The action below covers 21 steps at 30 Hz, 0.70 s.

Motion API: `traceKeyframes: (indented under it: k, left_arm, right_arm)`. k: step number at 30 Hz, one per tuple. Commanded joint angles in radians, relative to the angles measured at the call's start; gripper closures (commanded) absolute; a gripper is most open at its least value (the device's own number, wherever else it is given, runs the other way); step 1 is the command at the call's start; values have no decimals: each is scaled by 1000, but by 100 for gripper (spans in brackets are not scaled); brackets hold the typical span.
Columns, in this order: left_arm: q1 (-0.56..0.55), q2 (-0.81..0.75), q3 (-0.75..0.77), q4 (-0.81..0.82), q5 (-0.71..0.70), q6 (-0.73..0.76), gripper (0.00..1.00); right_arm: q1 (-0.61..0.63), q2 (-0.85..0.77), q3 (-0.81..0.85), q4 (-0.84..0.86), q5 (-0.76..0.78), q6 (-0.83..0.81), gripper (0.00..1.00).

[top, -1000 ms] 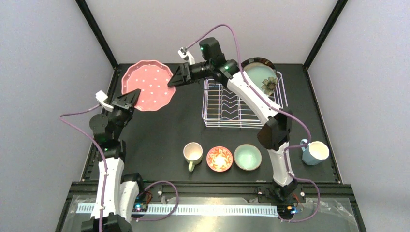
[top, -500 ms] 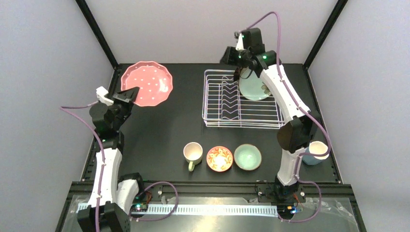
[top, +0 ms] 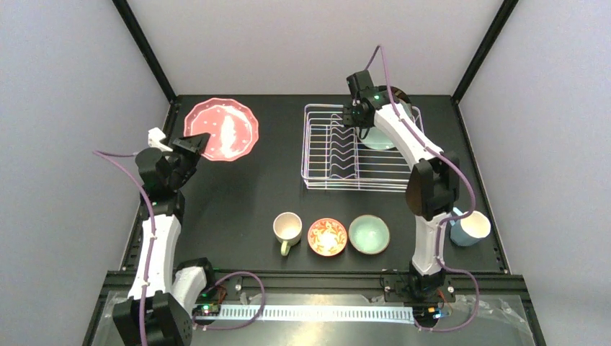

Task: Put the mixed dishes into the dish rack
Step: Move the dish rack to the center of the board.

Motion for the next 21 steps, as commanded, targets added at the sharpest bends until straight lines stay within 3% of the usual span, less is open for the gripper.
traceKeyframes:
  k: [1,21]
  left_arm:
    - [-4,-11,100,96,11,9,99]
    - [-4,-22,93,67,36,29,99]
  right_arm:
    - [-2,49,2,-33,86,43,7]
    - [-9,114,-62,38,18,55,8]
